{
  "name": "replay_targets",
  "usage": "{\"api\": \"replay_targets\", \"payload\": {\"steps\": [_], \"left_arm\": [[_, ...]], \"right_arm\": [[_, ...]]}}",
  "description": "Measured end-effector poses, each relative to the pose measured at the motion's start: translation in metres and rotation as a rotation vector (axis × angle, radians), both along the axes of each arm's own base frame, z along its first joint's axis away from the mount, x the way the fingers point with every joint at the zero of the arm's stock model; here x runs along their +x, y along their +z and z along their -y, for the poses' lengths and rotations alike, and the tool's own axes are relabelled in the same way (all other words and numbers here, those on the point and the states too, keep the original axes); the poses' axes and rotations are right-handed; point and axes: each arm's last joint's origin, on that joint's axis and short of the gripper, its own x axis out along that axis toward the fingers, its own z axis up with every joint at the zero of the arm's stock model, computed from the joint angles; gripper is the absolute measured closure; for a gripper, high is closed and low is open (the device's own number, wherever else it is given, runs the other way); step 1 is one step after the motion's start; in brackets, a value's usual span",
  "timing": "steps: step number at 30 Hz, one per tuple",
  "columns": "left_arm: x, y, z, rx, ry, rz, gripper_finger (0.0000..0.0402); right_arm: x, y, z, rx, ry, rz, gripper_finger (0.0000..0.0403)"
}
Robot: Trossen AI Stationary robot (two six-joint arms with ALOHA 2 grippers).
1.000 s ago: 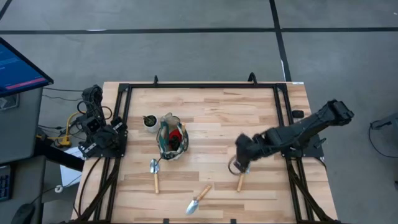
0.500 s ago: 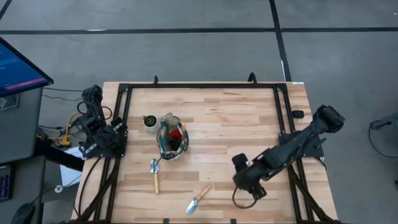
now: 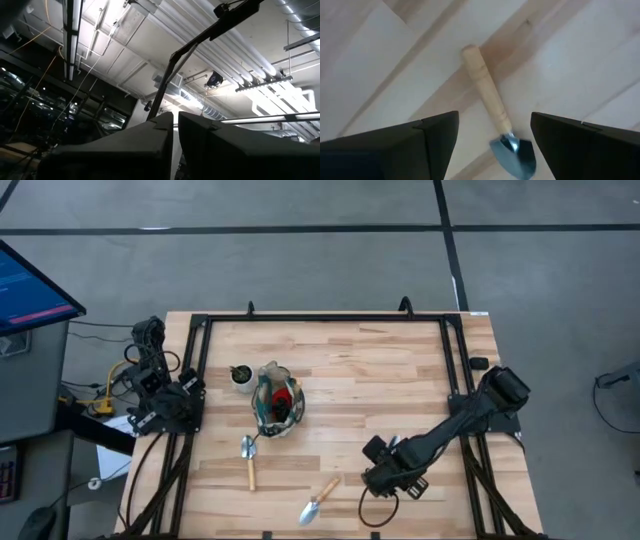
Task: Pick & Place Garden tools in Gardening bag
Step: Put the trowel into the gardening bag
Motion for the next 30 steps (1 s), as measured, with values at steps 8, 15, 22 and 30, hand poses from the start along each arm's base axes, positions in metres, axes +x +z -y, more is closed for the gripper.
{"api": "replay_targets", "payload": {"steps": [8,15,22,30], "left_arm": [[0.0,-0.001,0.001,0.013,-0.001,-0.003,0.0382],[0.0,-0.001,0.001,0.017,-0.002,-0.003,0.0382],[0.001,-0.001,0.001,0.018,0.0,-0.007,0.0382],[0.001,-0.001,0.002,0.019,-0.001,-0.007,0.0382]], "right_arm": [[0.009,-0.011,-0.007,0.044,0.027,0.027,0.0162],[0.009,-0.022,-0.007,0.047,0.026,0.038,0.0162],[0.006,-0.028,-0.004,0.039,0.008,0.022,0.0165],[0.005,-0.037,-0.004,0.059,0.009,0.047,0.0187]]}}
